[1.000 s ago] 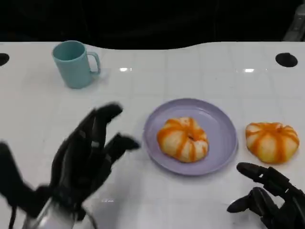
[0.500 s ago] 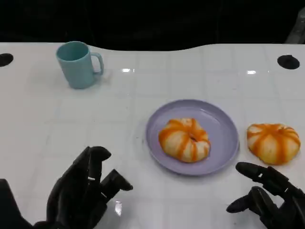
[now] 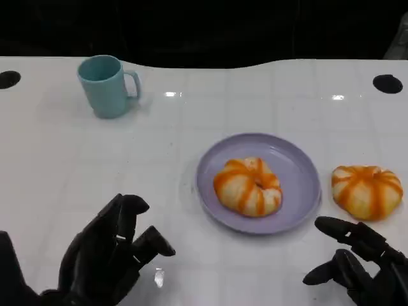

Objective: Grasp the bread from the table and place it into the plate.

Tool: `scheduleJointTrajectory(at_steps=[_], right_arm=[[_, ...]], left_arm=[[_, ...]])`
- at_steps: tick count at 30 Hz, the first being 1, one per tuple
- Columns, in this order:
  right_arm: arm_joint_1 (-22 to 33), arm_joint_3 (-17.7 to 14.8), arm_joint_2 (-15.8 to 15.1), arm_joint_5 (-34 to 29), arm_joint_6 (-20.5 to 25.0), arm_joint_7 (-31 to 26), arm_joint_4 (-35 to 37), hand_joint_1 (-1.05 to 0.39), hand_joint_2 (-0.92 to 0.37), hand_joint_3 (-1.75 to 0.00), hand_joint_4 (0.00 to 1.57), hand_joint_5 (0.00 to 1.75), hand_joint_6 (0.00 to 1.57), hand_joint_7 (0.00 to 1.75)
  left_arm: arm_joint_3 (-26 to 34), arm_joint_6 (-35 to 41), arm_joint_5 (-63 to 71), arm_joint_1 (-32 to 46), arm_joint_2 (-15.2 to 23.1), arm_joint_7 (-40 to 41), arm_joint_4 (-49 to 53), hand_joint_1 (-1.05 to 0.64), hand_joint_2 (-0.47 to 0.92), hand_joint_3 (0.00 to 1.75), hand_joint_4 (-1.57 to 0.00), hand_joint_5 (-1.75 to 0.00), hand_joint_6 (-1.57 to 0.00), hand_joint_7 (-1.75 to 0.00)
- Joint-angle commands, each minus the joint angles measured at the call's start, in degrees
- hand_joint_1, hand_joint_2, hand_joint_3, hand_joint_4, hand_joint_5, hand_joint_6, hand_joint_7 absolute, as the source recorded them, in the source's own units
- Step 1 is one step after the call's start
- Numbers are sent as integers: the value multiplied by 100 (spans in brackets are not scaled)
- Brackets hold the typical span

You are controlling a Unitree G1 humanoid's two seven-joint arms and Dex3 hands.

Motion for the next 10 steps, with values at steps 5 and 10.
scheduleJointTrajectory(at_steps=[5,10], right_arm=[[-16,-42,-81,-37,-123,15,45,-75,-92,-33,67,120,79,60],[-50,-55,-105,-53,-212,72,144,-75,-92,-34,66,121,78,60]], left_arm=[[-15,123,-83,-231,332,-511,249,-48,92,48,-64,-175,-53,-156],[-60,150,-3,-278,399,-514,262,-48,92,48,-64,-175,-53,-157]])
